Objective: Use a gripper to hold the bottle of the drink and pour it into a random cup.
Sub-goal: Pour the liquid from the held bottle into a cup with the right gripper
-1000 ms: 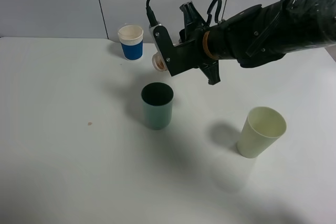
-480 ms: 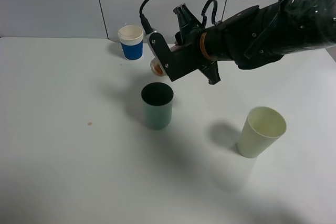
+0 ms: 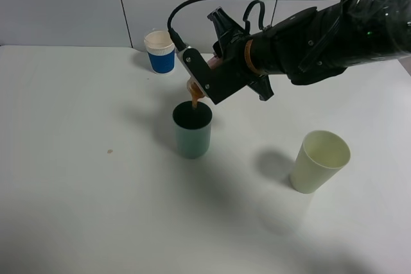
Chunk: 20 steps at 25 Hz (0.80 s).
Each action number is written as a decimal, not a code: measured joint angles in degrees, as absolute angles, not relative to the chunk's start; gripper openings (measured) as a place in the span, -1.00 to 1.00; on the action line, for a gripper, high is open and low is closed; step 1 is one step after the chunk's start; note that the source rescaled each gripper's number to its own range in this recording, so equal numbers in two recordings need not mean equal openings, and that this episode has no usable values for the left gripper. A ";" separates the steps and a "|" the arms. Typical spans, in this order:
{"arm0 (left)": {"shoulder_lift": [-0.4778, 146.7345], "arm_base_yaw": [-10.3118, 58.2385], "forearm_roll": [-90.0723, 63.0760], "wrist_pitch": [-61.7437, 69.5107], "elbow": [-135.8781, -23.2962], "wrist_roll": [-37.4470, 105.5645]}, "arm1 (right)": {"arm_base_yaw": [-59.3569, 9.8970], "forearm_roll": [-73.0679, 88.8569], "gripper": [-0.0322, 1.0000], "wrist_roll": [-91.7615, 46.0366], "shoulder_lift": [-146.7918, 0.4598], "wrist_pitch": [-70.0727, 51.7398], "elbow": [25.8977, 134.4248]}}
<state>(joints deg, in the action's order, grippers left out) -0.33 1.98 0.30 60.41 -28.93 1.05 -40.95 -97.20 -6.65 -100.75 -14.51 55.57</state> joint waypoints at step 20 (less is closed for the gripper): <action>-0.33 1.98 0.30 60.41 -28.93 1.05 | -40.95 -97.20 -0.92 -9.30 -100.75 -14.51 55.57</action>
<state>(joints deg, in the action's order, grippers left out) -0.33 1.98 0.30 60.41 -28.93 1.05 -40.95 -97.20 -9.30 -100.75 -14.51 55.57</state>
